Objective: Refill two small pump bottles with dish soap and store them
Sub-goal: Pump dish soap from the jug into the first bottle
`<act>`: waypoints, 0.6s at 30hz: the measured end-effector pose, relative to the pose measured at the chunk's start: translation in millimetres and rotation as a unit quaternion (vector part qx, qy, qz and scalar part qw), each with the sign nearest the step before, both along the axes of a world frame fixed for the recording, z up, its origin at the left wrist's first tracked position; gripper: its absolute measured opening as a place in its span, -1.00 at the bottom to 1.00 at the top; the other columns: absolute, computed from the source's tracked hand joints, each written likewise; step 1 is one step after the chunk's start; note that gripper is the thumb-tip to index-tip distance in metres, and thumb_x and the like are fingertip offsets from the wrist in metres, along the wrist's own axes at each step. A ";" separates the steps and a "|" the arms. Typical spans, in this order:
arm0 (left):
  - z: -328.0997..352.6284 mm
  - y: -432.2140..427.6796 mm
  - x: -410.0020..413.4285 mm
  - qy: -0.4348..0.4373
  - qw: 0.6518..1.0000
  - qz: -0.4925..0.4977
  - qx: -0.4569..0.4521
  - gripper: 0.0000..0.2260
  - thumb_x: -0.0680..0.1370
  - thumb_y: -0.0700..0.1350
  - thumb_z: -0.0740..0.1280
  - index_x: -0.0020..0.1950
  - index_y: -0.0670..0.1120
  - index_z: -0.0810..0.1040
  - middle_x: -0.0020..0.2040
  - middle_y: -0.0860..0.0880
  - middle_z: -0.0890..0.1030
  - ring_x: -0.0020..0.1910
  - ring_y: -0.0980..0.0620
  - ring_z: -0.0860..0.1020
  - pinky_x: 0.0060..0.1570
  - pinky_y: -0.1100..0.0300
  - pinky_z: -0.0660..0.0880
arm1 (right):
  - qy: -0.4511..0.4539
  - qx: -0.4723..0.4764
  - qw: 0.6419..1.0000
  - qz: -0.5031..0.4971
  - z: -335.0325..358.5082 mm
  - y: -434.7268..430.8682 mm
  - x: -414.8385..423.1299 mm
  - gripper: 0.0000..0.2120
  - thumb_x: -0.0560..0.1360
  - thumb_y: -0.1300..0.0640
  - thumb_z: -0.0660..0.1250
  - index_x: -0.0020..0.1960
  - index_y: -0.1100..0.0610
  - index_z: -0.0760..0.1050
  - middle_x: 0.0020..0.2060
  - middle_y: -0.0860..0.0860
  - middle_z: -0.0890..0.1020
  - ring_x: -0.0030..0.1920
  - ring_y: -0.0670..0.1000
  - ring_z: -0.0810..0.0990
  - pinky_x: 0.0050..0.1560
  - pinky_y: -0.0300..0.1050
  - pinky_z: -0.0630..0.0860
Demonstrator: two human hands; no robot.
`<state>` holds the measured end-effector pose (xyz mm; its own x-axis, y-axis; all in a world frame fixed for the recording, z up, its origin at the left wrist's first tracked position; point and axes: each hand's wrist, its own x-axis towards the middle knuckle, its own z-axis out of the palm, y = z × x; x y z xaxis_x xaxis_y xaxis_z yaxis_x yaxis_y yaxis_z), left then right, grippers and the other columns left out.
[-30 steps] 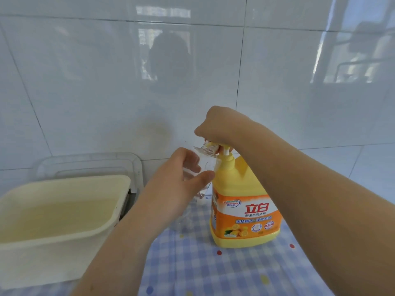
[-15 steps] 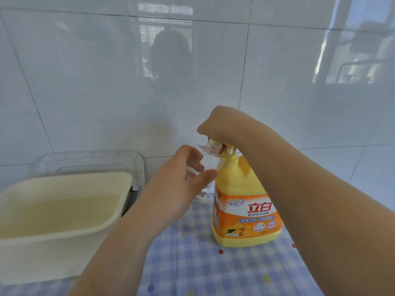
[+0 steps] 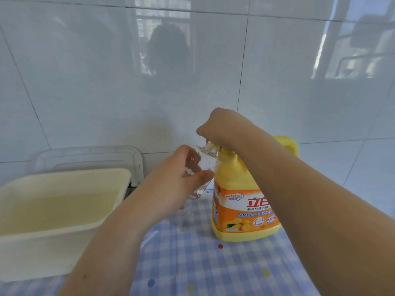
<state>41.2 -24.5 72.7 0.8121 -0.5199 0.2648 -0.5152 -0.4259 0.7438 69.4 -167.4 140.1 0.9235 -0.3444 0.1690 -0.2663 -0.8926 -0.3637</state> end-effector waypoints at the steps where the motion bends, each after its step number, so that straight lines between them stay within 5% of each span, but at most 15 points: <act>1: 0.3 -0.4 -0.6 0.002 1.000 -0.001 -0.005 -0.76 0.51 0.09 0.35 0.07 0.03 0.40 -0.06 0.15 0.53 -0.12 0.11 0.60 -0.18 -0.02 0.63 | -0.001 -0.001 1.000 0.000 0.4 -0.3 -0.4 -0.83 0.44 0.16 0.22 -0.33 0.13 0.40 -0.45 0.00 0.42 -0.45 0.04 0.38 -0.39 -0.18 0.31; 11: 4.0 -2.1 -6.6 0.003 0.999 0.016 -0.036 -0.74 0.50 0.10 0.34 0.10 0.05 0.39 -0.01 0.18 0.54 -0.11 0.13 0.61 -0.16 -0.05 0.63 | -0.007 -0.025 1.000 0.011 11.6 2.4 -3.9 -0.78 0.48 0.15 0.23 -0.34 0.15 0.40 -0.57 0.00 0.45 -0.50 0.02 0.42 -0.44 -0.20 0.31; 18: 2.3 -4.2 -7.5 -0.022 0.998 0.033 -0.048 -0.73 0.50 0.14 0.32 0.12 0.08 0.39 0.00 0.19 0.56 -0.18 0.25 0.59 -0.24 0.25 0.54 | -0.016 -0.040 0.999 0.025 22.0 2.3 -8.0 -0.73 0.50 0.15 0.20 -0.34 0.18 0.48 -0.73 -0.02 0.47 -0.70 -0.02 0.48 -0.47 -0.24 0.44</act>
<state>33.7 -28.7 75.1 0.8297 -0.4369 0.3474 -0.5223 -0.3882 0.7593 61.3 -165.1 162.1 0.9329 -0.2826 0.2233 -0.2103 -0.9308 -0.2990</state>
